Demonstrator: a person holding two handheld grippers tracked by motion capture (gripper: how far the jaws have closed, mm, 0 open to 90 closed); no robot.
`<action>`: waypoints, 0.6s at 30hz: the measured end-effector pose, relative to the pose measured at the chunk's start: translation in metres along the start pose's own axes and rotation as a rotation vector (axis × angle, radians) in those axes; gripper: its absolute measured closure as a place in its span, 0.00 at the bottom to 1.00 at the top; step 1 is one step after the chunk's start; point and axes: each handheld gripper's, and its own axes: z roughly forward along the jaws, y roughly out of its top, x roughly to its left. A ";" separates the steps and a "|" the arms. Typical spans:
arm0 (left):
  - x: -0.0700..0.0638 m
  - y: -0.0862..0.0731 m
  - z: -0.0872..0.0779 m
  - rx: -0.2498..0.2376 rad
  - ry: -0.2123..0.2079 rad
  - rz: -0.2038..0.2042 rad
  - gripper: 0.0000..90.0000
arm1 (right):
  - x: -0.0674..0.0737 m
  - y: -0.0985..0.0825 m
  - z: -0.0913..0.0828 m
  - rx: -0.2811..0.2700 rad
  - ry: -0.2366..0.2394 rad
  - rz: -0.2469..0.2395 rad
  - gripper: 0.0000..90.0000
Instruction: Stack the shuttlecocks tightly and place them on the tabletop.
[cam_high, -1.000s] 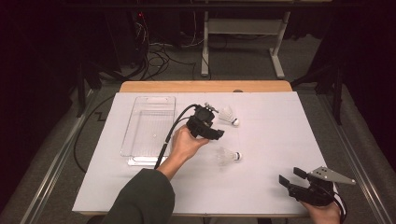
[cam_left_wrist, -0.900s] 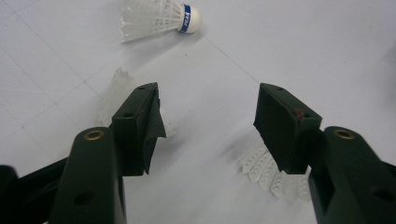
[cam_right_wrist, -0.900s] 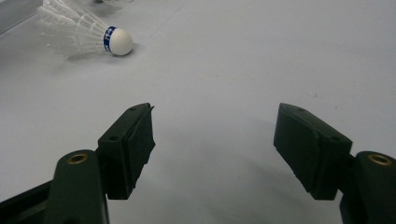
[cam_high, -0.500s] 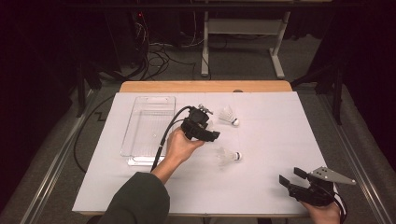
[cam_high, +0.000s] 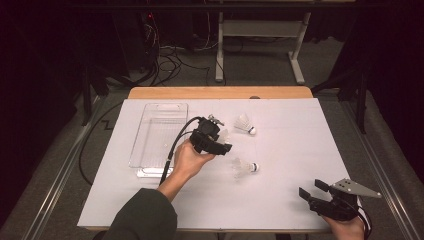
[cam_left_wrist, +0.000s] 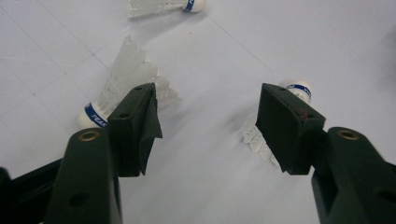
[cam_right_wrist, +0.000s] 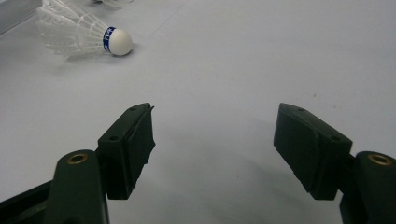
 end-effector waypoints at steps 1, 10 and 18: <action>0.000 -0.001 0.000 0.002 0.000 0.001 0.44 | 0.000 0.000 0.000 0.000 0.000 0.000 0.32; 0.000 -0.008 -0.002 0.010 -0.003 -0.008 0.44 | 0.000 0.000 0.000 0.001 0.000 0.000 0.32; -0.001 -0.014 -0.004 0.005 0.001 -0.008 0.44 | 0.000 0.000 0.000 0.001 0.000 -0.001 0.32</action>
